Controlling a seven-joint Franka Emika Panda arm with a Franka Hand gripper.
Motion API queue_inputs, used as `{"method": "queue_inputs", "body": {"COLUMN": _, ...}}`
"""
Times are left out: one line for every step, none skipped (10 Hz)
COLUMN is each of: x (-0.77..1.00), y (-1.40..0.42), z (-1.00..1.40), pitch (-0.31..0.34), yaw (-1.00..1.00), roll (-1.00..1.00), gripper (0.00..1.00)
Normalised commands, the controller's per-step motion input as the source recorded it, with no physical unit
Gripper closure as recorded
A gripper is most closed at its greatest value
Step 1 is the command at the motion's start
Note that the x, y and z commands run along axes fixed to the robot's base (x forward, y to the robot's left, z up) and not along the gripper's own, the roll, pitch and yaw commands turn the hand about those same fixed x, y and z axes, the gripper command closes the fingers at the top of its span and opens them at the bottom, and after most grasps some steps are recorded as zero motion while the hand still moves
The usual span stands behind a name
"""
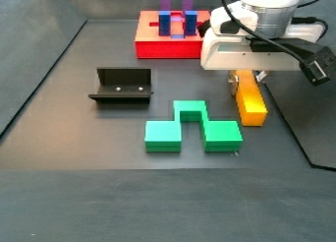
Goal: Pick up the yellow object. Move up. Move to above the board. Insert the yellow object.
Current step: Pick up the yellow object, then move up, then move to above the board.
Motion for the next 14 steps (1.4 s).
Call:
{"method": "queue_inputs", "body": {"x": 0.0, "y": 0.0, "z": 0.0, "pitch": 0.0, "yaw": 0.0, "roll": 0.0, "gripper": 1.0}}
{"method": "queue_inputs", "body": {"x": 0.0, "y": 0.0, "z": 0.0, "pitch": 0.0, "yaw": 0.0, "roll": 0.0, "gripper": 1.0}}
{"method": "queue_inputs", "body": {"x": 0.0, "y": 0.0, "z": 0.0, "pitch": 0.0, "yaw": 0.0, "roll": 0.0, "gripper": 1.0}}
{"method": "queue_inputs", "body": {"x": 0.0, "y": 0.0, "z": 0.0, "pitch": 0.0, "yaw": 0.0, "roll": 0.0, "gripper": 1.0}}
{"method": "queue_inputs", "body": {"x": 0.0, "y": 0.0, "z": 0.0, "pitch": 0.0, "yaw": 0.0, "roll": 0.0, "gripper": 1.0}}
{"method": "queue_inputs", "body": {"x": 0.0, "y": 0.0, "z": 0.0, "pitch": 0.0, "yaw": 0.0, "roll": 0.0, "gripper": 1.0}}
{"method": "queue_inputs", "body": {"x": 0.0, "y": 0.0, "z": 0.0, "pitch": 0.0, "yaw": 0.0, "roll": 0.0, "gripper": 1.0}}
{"method": "queue_inputs", "body": {"x": 0.0, "y": 0.0, "z": 0.0, "pitch": 0.0, "yaw": 0.0, "roll": 0.0, "gripper": 1.0}}
{"method": "queue_inputs", "body": {"x": 0.0, "y": 0.0, "z": 0.83, "pitch": 0.0, "yaw": 0.0, "roll": 0.0, "gripper": 1.0}}
{"method": "queue_inputs", "body": {"x": 0.02, "y": 0.01, "z": 0.81, "pitch": 0.006, "yaw": 0.01, "roll": 0.0, "gripper": 1.0}}
{"method": "queue_inputs", "body": {"x": -0.02, "y": 0.0, "z": 0.62, "pitch": 0.069, "yaw": 0.01, "roll": -0.01, "gripper": 1.0}}
{"method": "queue_inputs", "body": {"x": 0.02, "y": 0.0, "z": 0.27, "pitch": 0.056, "yaw": 0.01, "roll": -0.02, "gripper": 1.0}}
{"method": "queue_inputs", "body": {"x": 0.0, "y": 0.0, "z": 1.4, "pitch": 0.0, "yaw": 0.0, "roll": 0.0, "gripper": 1.0}}
{"method": "queue_inputs", "body": {"x": -0.02, "y": 0.0, "z": 1.4, "pitch": 0.017, "yaw": 0.0, "roll": -0.01, "gripper": 1.0}}
